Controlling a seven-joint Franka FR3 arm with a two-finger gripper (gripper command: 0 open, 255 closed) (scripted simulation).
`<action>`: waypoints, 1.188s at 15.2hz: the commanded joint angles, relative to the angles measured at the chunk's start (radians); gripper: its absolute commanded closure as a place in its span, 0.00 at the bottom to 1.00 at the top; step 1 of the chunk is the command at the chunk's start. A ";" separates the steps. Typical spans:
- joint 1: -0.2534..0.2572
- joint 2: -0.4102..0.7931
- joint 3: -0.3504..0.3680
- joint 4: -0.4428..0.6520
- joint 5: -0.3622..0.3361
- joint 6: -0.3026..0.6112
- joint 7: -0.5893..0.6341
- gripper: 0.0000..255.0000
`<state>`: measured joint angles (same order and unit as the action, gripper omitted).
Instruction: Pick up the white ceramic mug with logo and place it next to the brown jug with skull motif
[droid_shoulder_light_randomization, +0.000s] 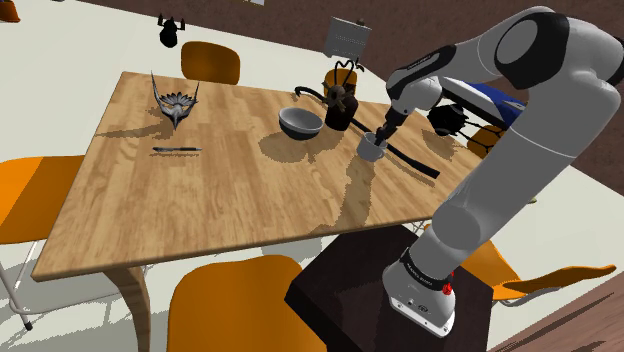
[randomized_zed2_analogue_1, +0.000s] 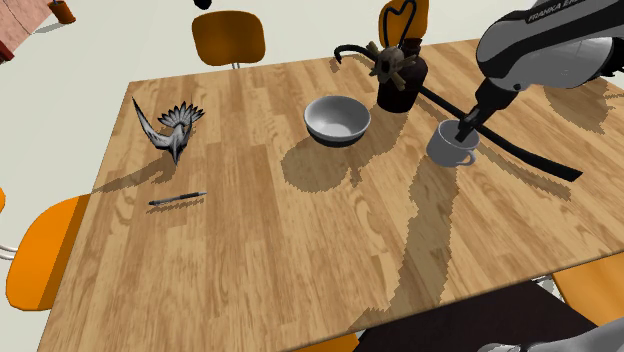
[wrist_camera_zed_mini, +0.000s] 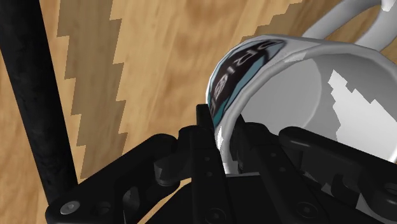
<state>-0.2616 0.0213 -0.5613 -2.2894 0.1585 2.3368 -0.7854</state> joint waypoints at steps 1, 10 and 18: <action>0.000 0.000 0.000 0.000 0.000 0.000 0.000 0.00; -0.004 -0.089 -0.002 0.049 -0.075 -0.120 0.053 0.00; -0.004 -0.089 -0.002 0.049 -0.075 -0.120 0.053 0.00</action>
